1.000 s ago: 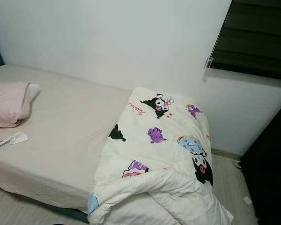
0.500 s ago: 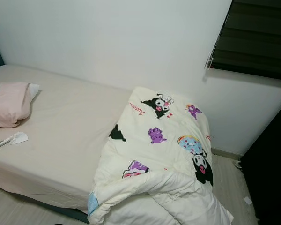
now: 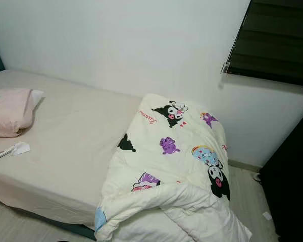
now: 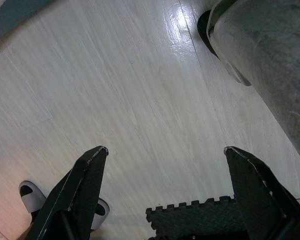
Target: Clean up the room
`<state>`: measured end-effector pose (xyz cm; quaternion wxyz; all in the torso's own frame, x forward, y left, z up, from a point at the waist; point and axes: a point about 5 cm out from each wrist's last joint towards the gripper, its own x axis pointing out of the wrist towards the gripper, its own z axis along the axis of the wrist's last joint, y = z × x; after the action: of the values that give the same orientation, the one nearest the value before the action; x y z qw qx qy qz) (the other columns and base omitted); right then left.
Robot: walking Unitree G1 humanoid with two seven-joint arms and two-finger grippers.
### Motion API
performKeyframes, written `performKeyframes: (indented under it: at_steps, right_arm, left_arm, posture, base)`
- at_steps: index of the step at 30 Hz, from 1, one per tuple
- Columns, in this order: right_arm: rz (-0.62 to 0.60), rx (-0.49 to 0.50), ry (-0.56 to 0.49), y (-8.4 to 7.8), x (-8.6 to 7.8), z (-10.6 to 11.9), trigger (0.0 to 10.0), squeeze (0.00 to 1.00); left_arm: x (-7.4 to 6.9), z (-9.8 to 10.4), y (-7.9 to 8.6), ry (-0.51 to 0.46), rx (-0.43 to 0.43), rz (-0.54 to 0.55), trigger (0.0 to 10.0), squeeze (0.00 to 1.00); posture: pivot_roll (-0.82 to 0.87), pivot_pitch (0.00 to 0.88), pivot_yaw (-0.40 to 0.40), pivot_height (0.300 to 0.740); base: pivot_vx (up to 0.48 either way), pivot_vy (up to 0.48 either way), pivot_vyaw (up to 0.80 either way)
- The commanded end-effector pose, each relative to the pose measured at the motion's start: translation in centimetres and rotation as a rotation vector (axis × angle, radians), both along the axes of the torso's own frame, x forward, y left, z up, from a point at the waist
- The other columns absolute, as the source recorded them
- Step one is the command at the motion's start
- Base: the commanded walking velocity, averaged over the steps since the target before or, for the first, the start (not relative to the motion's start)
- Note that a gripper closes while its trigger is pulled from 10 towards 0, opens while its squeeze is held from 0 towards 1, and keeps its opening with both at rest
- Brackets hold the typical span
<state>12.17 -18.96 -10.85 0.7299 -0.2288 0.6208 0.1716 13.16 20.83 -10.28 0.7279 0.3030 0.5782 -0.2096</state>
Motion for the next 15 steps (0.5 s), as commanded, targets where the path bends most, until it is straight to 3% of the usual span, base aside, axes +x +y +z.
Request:
performKeyframes:
  at_steps: [1,11,14,15]
  right_arm:
    - [0.028,0.087,0.044,2.26,-1.16,-0.51,10.0,0.0]
    - [-0.018,0.094,0.022,2.22,-0.9,-0.45,10.0,0.0]
    - [-0.108,0.099,-0.004,2.13,-0.92,-0.48,10.0,0.0]
    - [-0.242,0.118,-0.038,2.19,-1.03,-0.54,10.0,0.0]
  left_arm:
    - [-0.24,-0.39,-2.51,0.016,-0.092,-0.022,10.0,0.0]
    - [0.0,-0.32,-2.57,0.01,-0.096,-0.014,10.0,0.0]
    - [0.07,-0.3,-2.6,0.006,-0.098,-0.007,10.0,0.0]
    - [0.06,-0.31,-2.56,0.002,-0.1,0.011,10.0,0.0]
  posture:
    - [0.05,0.0,-0.085,0.74]
    - [0.05,0.0,-0.082,0.74]
    - [0.05,0.0,-0.081,0.74]
    - [0.05,0.0,-0.076,0.74]
  base:
    - [0.0,0.0,0.0]
    - [0.0,0.0,0.0]
    - [0.0,0.0,0.0]
    - [0.0,0.0,0.0]
